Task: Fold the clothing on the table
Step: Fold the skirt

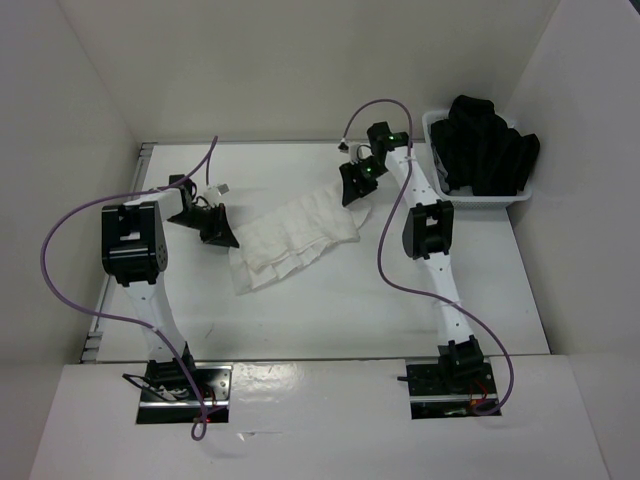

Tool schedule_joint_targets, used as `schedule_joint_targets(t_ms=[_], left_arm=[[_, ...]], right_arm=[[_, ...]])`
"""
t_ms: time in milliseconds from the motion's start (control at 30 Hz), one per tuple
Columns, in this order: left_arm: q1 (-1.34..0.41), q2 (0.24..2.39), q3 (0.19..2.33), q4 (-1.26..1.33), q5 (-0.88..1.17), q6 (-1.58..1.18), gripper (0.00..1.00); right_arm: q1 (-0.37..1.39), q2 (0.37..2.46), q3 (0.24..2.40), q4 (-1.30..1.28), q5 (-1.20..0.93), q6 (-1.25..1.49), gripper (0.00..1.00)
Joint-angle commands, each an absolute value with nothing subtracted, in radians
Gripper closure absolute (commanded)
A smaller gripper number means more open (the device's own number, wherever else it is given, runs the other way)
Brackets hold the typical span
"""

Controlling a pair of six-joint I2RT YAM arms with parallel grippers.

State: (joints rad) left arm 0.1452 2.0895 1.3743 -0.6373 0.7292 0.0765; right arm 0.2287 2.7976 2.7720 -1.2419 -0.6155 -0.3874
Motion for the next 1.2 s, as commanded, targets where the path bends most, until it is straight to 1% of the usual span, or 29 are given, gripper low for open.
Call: schedule_joint_targets(t_ms=[0,133,167,333,467,500,600,633,700,733,867,967,1167], left_arm=[[0.144,2.046,1.348,-0.655,0.698,0.11,1.0],[0.144,2.046,1.348,-0.655,0.698,0.11,1.0],[0.144,2.046,1.348,-0.655,0.698,0.11,1.0],[0.144,2.046,1.348,-0.655,0.689,0.11,1.0],[0.144,2.046,1.348,-0.655,0.689,0.11,1.0],[0.144,2.046,1.348,-0.655,0.689,0.11,1.0],[0.144,2.037,1.348,-0.655,0.689,0.11,1.0],[0.144,2.037,1.348,-0.655,0.689,0.11,1.0],[0.144,2.037,1.348,-0.655,0.689,0.11,1.0],[0.144,2.037,1.348,-0.655,0.689,0.11,1.0],[0.144,2.028,1.348,-0.655,0.689,0.101,1.0],[0.144,2.028,1.348,-0.646,0.698,0.101,1.0],[0.144,2.019,1.357,-0.635,0.698,0.072,1.0]], right_arm=[[0.249,2.836,2.752,-1.299,-0.618,-0.393,0.44],[0.268,2.836,2.752,-1.299,-0.618,-0.393,0.47],[0.268,2.845,2.761,-1.299,-0.618,-0.393,0.5],[0.278,2.855,2.77,-1.299,-0.607,-0.382,0.51],[0.299,2.855,2.77,-1.299,-0.607,-0.382,0.57],[0.299,2.864,2.781,-1.299,-0.607,-0.382,0.62],[0.299,2.864,2.804,-1.299,-0.578,-0.373,0.72],[0.299,2.864,2.804,-1.299,-0.557,-0.364,0.81],[0.299,2.849,2.813,-1.299,-0.531,-0.353,0.91],[0.299,2.829,2.825,-1.299,-0.503,-0.341,0.99],[0.308,2.745,2.841,-1.299,-0.424,-0.305,1.0],[0.319,2.648,2.775,-1.276,-0.341,-0.272,1.0],[0.46,2.514,2.654,-1.244,-0.166,-0.241,1.0]])
